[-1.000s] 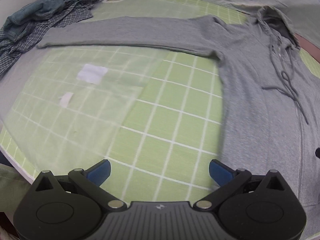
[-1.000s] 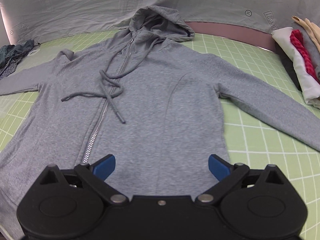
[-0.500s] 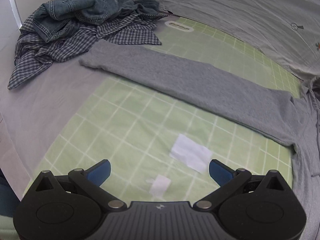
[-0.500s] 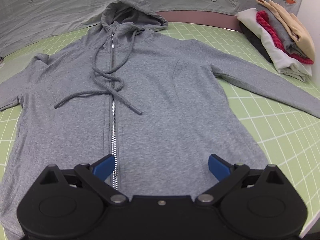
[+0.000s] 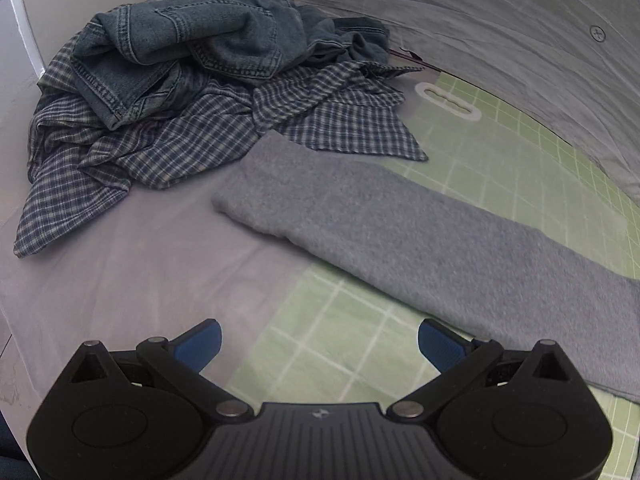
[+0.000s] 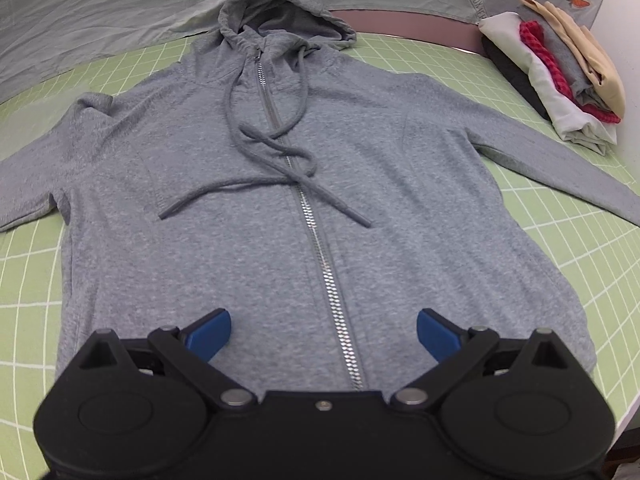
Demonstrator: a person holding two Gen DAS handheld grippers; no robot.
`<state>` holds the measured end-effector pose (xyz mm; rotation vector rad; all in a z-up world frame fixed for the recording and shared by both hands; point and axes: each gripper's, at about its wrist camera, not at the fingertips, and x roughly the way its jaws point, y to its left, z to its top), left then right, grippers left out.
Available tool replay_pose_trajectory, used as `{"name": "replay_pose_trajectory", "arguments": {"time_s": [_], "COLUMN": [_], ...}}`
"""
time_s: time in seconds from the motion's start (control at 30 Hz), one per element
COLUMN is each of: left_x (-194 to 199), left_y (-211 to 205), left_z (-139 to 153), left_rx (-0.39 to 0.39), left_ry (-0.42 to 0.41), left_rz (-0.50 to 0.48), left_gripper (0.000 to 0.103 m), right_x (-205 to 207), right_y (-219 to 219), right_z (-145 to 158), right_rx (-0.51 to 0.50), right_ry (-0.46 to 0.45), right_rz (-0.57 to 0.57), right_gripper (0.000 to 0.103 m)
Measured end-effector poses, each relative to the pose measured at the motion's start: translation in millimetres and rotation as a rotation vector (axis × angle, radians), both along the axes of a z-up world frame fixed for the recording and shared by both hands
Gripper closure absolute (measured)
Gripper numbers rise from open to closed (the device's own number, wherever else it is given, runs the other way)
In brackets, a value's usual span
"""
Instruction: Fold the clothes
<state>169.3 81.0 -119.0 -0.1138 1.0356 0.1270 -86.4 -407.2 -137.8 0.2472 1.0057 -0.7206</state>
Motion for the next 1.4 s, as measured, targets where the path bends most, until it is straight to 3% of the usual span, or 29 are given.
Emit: {"name": "replay_pose_trajectory", "arguments": {"time_s": [0.2,0.3,0.4,0.43,0.47,0.5,0.57,0.63,0.93,1.17,1.4], "left_x": [30,47,61,66,70,71,73,72,0,-71,-120], "left_y": [32,40,39,38,37,34,28,23,34,40,31], "left_z": [-5,-7,-12,-14,-16,-16,-16,-14,18,12,0], "left_rx": [-0.005,-0.017,-0.019,-0.018,-0.016,-0.011,0.025,0.056,0.062,0.032,0.025], "left_ry": [-0.028,-0.049,-0.046,-0.042,-0.04,-0.042,-0.037,-0.039,-0.104,-0.038,0.025], "left_rz": [0.11,0.145,0.139,0.134,0.129,0.126,0.114,0.1,0.172,0.258,0.275], "left_gripper": [0.003,0.009,0.021,0.032,0.05,0.055,0.081,0.09,0.093,0.093,0.093], "right_x": [38,52,58,58,58,58,56,54,47,42,37], "right_y": [1,2,2,2,1,1,-1,-1,-3,-3,-5], "right_z": [-4,-6,-7,-7,-8,-8,-9,-9,-11,-12,-14], "right_rx": [-0.009,-0.018,-0.03,-0.028,-0.025,-0.02,-0.01,-0.005,0.004,0.0,0.005], "right_ry": [0.021,0.044,0.068,0.066,0.064,0.06,0.051,0.042,0.002,-0.025,-0.052], "right_rz": [0.015,0.043,0.073,0.07,0.067,0.061,0.05,0.045,0.044,0.058,0.072], "right_gripper": [0.002,0.002,0.002,0.002,0.001,0.001,0.001,0.001,0.0,0.0,0.0]}}
